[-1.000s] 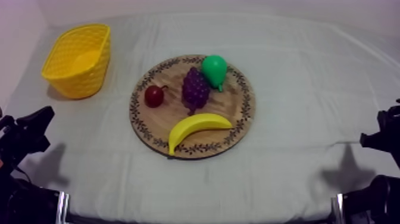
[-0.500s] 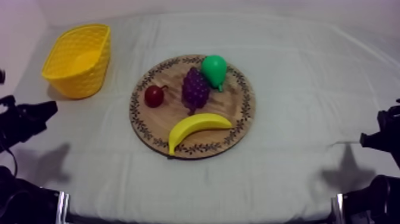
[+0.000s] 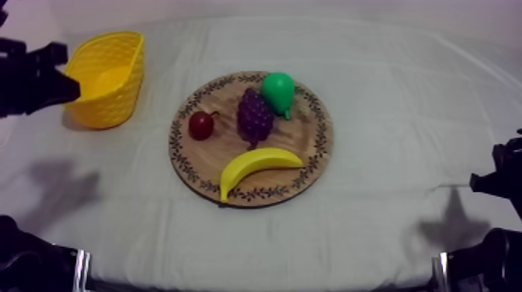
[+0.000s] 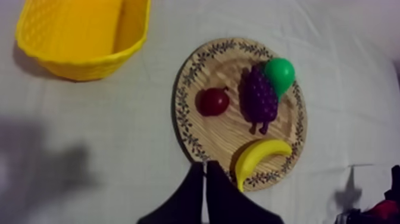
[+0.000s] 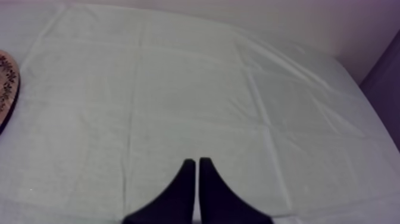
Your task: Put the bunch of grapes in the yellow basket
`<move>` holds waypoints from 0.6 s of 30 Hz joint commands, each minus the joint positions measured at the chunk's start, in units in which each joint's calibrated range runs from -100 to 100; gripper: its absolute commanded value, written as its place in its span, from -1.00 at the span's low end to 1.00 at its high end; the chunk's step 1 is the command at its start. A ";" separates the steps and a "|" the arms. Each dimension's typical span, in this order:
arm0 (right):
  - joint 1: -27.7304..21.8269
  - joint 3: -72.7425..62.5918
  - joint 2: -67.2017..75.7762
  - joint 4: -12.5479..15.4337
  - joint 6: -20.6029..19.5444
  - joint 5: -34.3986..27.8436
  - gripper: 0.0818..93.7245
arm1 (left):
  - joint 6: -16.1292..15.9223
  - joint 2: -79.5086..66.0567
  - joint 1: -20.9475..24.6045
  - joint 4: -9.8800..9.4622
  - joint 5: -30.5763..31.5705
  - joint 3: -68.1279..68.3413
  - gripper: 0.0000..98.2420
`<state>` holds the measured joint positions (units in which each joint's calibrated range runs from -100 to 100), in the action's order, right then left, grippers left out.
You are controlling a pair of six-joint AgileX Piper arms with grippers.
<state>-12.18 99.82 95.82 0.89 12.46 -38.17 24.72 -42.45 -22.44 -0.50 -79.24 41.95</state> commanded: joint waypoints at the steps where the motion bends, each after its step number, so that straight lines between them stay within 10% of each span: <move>1: 0.00 -0.05 0.02 0.01 0.02 0.03 -0.99 | 0.31 7.55 -0.66 0.08 -3.28 -7.69 -1.00; 18: 0.00 -0.05 0.02 0.01 0.02 0.03 -0.99 | 4.77 35.29 -8.46 -0.41 -6.96 -27.39 -1.00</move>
<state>-12.18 99.82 95.82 0.89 12.46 -38.17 29.45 -10.85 -30.49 -0.91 -86.28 16.00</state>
